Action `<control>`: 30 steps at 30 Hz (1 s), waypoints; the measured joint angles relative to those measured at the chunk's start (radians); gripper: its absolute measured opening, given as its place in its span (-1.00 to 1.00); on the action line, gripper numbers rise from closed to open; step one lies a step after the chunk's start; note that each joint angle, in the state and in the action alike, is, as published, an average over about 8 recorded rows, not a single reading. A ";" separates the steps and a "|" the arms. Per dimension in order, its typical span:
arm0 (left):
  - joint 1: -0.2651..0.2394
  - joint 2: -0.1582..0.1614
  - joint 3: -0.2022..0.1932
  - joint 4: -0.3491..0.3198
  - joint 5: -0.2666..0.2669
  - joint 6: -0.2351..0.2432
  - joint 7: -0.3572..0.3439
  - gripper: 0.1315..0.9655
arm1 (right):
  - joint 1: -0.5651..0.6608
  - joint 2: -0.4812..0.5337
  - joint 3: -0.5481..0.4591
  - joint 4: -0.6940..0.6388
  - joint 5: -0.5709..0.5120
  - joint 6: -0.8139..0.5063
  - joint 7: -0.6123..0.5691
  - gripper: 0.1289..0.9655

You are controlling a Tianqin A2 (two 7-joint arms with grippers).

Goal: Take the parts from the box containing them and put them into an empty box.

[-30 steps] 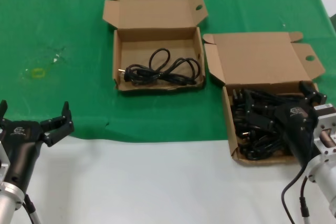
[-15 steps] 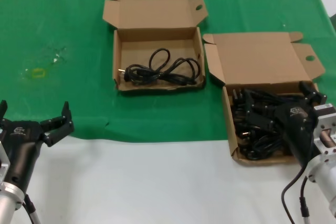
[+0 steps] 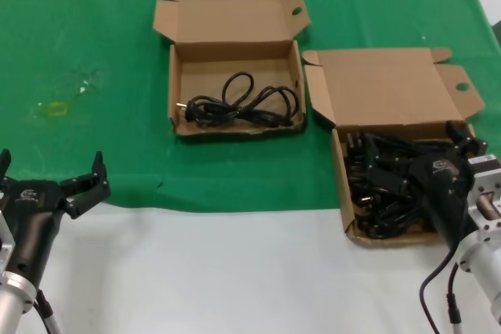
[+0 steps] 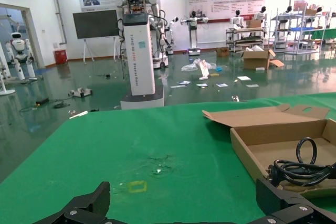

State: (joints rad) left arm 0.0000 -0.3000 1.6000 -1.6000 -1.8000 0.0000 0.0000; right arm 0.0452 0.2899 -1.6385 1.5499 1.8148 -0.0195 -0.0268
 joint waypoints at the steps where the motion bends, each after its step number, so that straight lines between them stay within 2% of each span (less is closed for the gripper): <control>1: 0.000 0.000 0.000 0.000 0.000 0.000 0.000 1.00 | 0.000 0.000 0.000 0.000 0.000 0.000 0.000 1.00; 30: 0.000 0.000 0.000 0.000 0.000 0.000 0.000 1.00 | 0.000 0.000 0.000 0.000 0.000 0.000 0.000 1.00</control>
State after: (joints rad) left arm 0.0000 -0.3000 1.6000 -1.6000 -1.8000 0.0000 0.0000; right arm 0.0452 0.2899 -1.6385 1.5499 1.8148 -0.0195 -0.0268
